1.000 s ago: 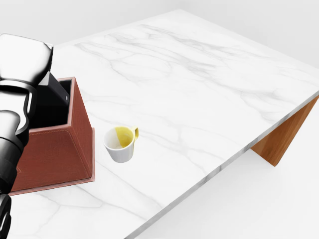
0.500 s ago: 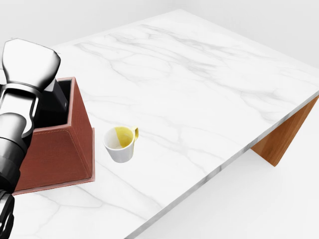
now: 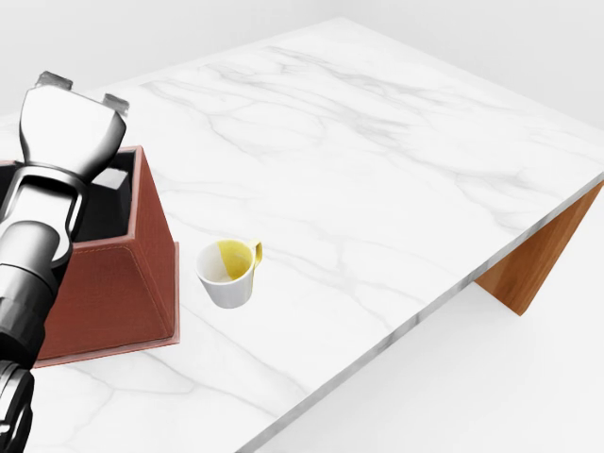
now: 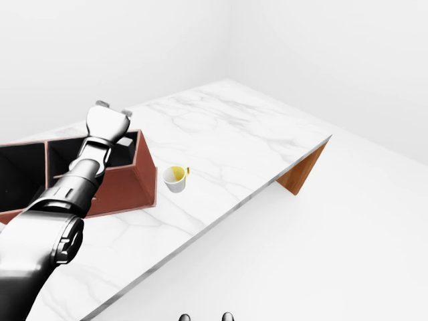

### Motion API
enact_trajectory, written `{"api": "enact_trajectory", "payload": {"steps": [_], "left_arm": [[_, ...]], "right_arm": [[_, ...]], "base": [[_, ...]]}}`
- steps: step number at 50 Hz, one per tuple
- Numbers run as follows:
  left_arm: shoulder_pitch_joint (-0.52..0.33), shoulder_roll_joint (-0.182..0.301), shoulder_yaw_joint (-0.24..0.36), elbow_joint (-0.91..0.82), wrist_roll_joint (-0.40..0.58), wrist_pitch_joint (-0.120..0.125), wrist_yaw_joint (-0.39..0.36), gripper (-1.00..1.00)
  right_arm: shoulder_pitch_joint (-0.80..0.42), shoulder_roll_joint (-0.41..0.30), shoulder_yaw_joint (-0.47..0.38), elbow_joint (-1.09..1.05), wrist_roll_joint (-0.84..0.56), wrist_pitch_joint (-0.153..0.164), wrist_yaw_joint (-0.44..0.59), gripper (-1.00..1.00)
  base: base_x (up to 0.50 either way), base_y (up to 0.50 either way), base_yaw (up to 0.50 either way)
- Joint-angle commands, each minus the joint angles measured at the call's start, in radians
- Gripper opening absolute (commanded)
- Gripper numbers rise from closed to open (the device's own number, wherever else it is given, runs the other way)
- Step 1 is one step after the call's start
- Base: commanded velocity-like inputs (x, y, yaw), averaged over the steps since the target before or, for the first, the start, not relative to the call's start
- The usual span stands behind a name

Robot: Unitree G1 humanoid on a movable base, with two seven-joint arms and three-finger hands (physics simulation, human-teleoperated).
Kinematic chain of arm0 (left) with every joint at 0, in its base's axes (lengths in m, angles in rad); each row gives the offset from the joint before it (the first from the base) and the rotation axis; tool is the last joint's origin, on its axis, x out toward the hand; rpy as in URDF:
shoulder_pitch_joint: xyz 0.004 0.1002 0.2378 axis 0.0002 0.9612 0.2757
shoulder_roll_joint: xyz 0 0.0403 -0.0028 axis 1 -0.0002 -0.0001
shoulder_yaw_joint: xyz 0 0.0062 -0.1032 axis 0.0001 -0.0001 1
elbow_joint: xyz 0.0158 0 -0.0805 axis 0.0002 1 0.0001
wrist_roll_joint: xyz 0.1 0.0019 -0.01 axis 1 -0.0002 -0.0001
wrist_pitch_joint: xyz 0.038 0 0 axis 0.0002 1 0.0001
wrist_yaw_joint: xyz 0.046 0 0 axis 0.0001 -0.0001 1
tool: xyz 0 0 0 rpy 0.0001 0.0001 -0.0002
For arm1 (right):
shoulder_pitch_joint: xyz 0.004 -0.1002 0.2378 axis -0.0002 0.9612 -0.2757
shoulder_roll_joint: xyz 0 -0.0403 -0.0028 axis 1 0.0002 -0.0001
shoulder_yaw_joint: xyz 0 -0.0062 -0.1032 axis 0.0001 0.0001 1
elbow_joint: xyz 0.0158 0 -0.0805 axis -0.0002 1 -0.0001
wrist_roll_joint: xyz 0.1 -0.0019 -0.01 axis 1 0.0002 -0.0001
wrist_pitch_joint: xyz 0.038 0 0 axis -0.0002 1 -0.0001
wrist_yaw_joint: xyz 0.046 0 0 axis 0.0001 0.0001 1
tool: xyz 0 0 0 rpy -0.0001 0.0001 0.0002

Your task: Pick up the book and place it in the right compartment of the caddy.

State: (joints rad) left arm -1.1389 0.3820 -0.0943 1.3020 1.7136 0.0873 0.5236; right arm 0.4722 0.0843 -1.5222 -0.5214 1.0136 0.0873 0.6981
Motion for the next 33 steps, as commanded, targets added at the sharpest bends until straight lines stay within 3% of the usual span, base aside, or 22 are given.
{"api": "enact_trajectory", "payload": {"steps": [1,15,33], "left_arm": [[-0.014,0.003,-0.002,-0.001,0.012,0.000,0.000,1.00],[-0.030,0.016,0.018,-0.012,-0.040,0.000,0.000,1.00],[-0.079,0.072,0.044,-0.096,-0.110,0.000,0.000,1.00]], "right_arm": [[-0.003,0.000,0.003,0.000,-0.005,0.000,0.000,1.00],[-0.002,0.000,0.003,0.003,-0.004,0.000,0.000,1.00],[0.001,0.002,0.002,0.001,-0.002,0.000,0.000,1.00]], "base": [[0.00,0.00,0.00],[0.00,0.00,0.00],[0.00,0.00,0.00]]}}
